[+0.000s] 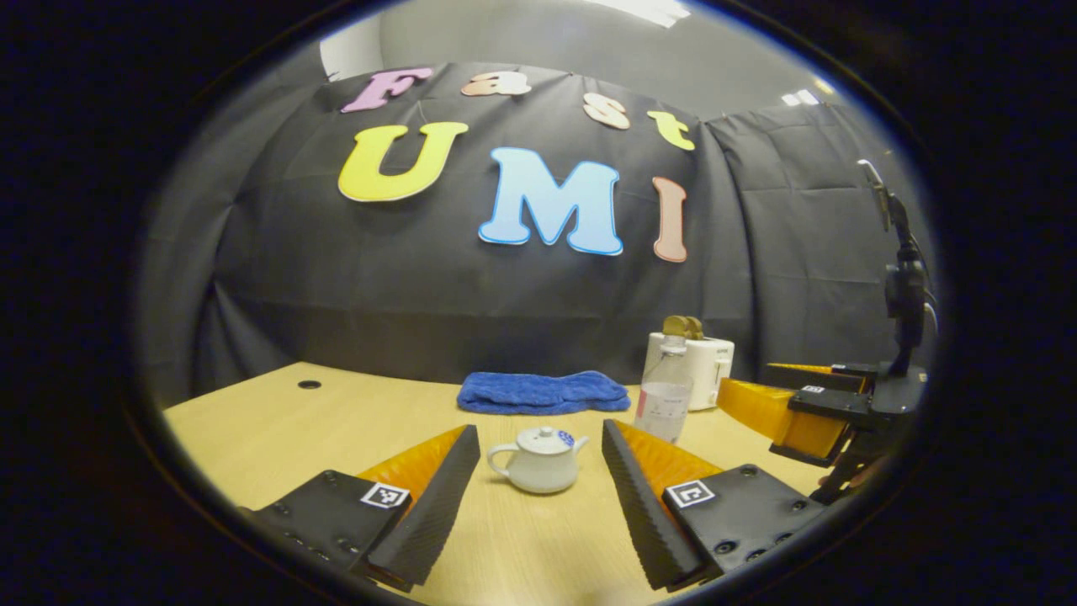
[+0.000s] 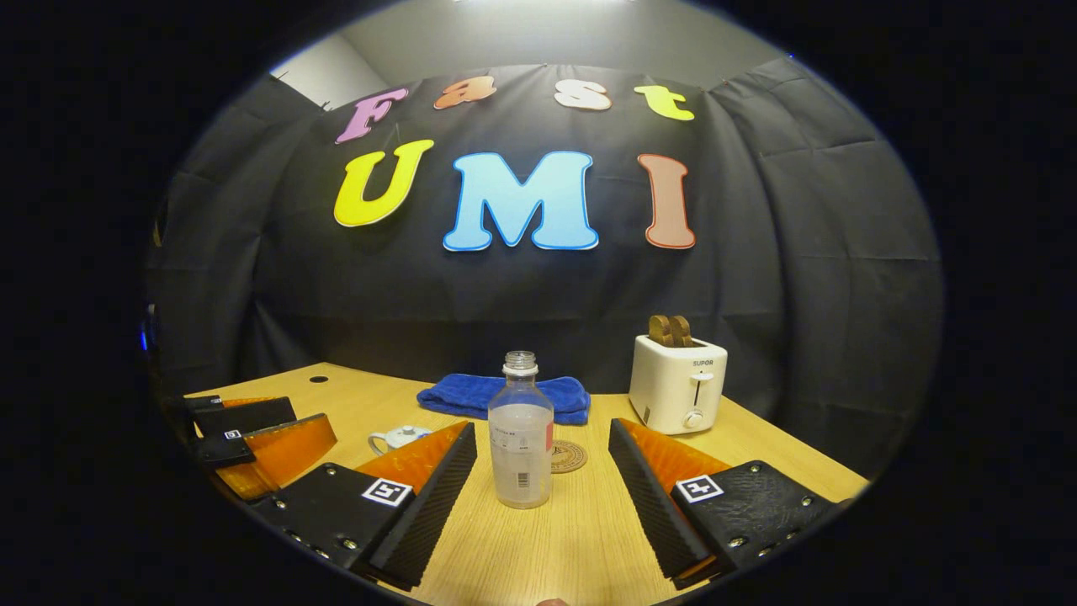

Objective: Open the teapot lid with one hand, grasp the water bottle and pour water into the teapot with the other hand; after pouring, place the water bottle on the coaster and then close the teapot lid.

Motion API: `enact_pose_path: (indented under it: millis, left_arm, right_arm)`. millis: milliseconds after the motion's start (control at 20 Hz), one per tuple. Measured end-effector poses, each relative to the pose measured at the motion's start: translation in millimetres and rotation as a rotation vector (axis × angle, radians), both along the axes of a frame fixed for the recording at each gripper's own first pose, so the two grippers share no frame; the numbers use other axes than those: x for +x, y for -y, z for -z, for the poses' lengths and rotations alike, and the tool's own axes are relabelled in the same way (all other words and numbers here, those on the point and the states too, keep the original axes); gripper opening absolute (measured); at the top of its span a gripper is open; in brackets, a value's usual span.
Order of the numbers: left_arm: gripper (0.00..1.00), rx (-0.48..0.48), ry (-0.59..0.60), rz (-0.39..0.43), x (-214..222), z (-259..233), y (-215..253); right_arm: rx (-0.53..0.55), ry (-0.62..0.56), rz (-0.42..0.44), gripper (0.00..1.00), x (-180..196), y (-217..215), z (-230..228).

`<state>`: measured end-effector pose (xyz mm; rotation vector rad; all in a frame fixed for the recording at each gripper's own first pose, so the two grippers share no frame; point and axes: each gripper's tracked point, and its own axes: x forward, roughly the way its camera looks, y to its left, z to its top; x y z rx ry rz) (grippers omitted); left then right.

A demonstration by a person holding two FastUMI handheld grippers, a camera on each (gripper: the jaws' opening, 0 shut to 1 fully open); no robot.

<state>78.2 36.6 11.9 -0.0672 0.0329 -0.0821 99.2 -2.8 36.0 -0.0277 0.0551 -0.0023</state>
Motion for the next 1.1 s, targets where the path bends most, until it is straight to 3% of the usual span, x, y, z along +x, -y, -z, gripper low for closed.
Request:
enact_pose_path:
  millis: [200, 350, 800, 1100]
  left_arm:
    - [0.94, 0.053, -0.017, 0.043, 27, 4, 13]
    - [0.96, 0.081, -0.042, 0.033, 47, 13, 11]
    - [0.96, 0.113, -0.084, 0.064, 100, 34, 9]
    - [0.96, 0.126, -0.093, 0.097, 124, 46, 15]
  right_arm:
    - [-0.002, -0.038, -0.01, 0.98, 22, -7, 10]
    - [-0.01, -0.063, -0.013, 0.98, 37, -11, 20]
    - [0.099, -0.129, -0.005, 0.98, 83, -7, 45]
    - [0.093, -0.177, 0.007, 0.98, 96, -6, 68]
